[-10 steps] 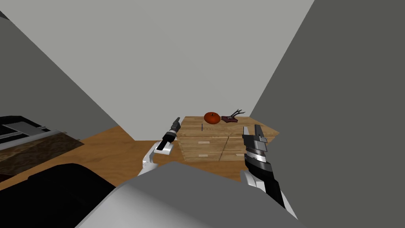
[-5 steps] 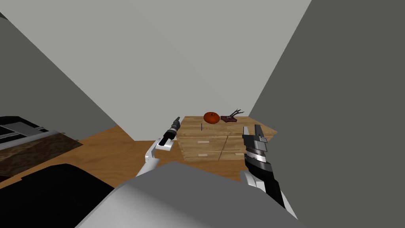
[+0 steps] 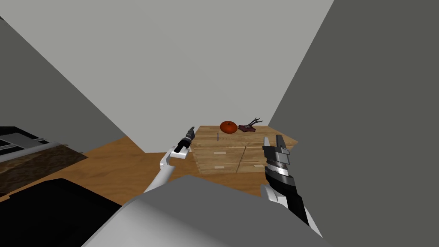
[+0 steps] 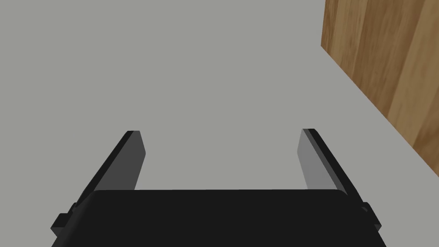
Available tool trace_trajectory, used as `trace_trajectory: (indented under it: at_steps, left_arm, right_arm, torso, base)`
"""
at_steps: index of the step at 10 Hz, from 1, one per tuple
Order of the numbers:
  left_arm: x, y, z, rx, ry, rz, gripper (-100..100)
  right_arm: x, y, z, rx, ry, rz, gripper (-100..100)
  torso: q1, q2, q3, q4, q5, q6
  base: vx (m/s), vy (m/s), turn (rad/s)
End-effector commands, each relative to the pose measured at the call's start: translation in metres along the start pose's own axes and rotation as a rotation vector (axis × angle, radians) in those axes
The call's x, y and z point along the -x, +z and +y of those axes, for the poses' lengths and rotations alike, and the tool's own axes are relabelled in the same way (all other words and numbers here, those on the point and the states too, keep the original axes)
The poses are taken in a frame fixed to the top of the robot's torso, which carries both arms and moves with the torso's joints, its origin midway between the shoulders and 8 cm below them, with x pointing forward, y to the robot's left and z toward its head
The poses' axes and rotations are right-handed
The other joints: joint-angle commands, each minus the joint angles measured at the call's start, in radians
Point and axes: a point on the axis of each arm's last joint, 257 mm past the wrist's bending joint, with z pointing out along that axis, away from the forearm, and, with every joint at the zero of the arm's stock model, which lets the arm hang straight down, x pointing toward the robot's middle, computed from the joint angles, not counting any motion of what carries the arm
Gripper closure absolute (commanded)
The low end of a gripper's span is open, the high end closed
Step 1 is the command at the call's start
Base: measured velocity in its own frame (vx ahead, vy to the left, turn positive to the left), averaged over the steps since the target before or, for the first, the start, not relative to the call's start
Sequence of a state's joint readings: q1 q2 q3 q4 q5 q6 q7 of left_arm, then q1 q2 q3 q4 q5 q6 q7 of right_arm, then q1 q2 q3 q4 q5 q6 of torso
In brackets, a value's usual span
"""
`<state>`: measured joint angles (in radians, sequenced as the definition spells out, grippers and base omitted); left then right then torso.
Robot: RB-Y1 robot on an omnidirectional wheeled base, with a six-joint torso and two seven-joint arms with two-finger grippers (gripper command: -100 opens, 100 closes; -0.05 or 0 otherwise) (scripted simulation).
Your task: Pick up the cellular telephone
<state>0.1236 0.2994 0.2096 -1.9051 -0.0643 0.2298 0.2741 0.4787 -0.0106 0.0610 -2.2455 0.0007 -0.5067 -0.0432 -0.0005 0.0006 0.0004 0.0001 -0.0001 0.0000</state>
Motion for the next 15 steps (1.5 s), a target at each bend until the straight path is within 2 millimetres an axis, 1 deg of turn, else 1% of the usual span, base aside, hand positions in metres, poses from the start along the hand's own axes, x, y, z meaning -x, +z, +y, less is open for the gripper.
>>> trace_trajectory:
  at_steps: [1, 2, 3, 5, 6, 8, 9, 11, 12, 13, 14, 15]
  left_arm:
    - [0.004, 0.006, 0.008, 0.040, -0.006, -0.016, -100]
    - [0.005, 0.006, 0.011, 0.053, -0.006, -0.020, -100]
    - [0.011, 0.019, 0.012, 0.072, -0.022, -0.035, -100]
    - [0.014, 0.018, 0.023, 0.113, -0.022, -0.047, -100]
    - [0.019, 0.031, 0.024, 0.135, -0.041, -0.062, -100]
    - [0.022, 0.029, 0.034, 0.175, -0.041, -0.073, -100]
    - [0.026, 0.041, 0.035, 0.196, -0.063, -0.086, -100]
    - [0.029, 0.039, 0.046, 0.238, -0.063, -0.098, -100]
    - [0.031, 0.050, 0.047, 0.262, -0.088, -0.110, -100]
    - [0.032, 0.048, 0.054, 0.290, -0.088, -0.117, -100]
    - [0.033, 0.047, 0.056, 0.302, -0.088, -0.121, -100]
    - [0.035, 0.057, 0.060, 0.333, -0.113, -0.131, -100]
  right_arm:
    - [0.000, 0.000, 0.000, 0.000, 0.000, 0.000, 0]
    - [0.000, 0.000, 0.000, 0.000, 0.000, 0.000, 0]
    - [0.000, 0.000, 0.000, 0.000, 0.000, 0.000, 0]
    - [0.000, 0.000, 0.000, 0.000, 0.000, 0.000, 0]
    - [0.000, 0.000, 0.000, 0.000, 0.000, 0.000, 0]
    - [0.000, 0.000, 0.000, 0.000, 0.000, 0.000, 0]
    - [0.000, 0.000, 0.000, 0.000, 0.000, 0.000, 0]
    - [0.000, 0.000, 0.000, 0.000, 0.000, 0.000, 0]
    - [0.000, 0.000, 0.000, 0.000, 0.000, 0.000, 0]
    - [0.000, 0.000, 0.000, 0.000, 0.000, 0.000, 0]
    - [0.000, 0.000, 0.000, 0.000, 0.000, 0.000, 0]
    - [0.000, 0.000, 0.000, 0.000, 0.000, 0.000, 0]
  torso:
    - [0.000, 0.000, 0.000, 0.000, 0.000, 0.000]
    - [0.000, 0.000, 0.000, 0.000, 0.000, 0.000]
    - [0.000, 0.000, 0.000, 0.000, 0.000, 0.000]
    - [0.000, 0.000, 0.000, 0.000, 0.000, 0.000]
    - [0.000, 0.000, 0.000, 0.000, 0.000, 0.000]
    - [0.000, 0.000, 0.000, 0.000, 0.000, 0.000]
    - [0.000, 0.000, 0.000, 0.000, 0.000, 0.000]
    - [0.000, 0.000, 0.000, 0.000, 0.000, 0.000]
    - [0.000, 0.000, 0.000, 0.000, 0.000, 0.000]
    - [0.000, 0.000, 0.000, 0.000, 0.000, 0.000]
    - [0.000, 0.000, 0.000, 0.000, 0.000, 0.000]
    - [0.000, 0.000, 0.000, 0.000, 0.000, -0.001]
  base:
    - [-0.018, -0.012, -0.020]
    - [-0.007, -0.006, 0.002]
    - [-0.017, -0.012, -0.029]
    - [-0.013, -0.008, -0.010]
    - [-0.014, -0.009, -0.028]
    - [-0.011, -0.008, -0.011]
    - [-0.009, -0.010, -0.027]
    - [-0.008, -0.006, -0.010]
    - [-0.010, -0.009, -0.030]
    - [-0.009, -0.008, -0.026]
    - [0.000, 0.000, 0.000]
    - [-0.005, -0.009, -0.035]
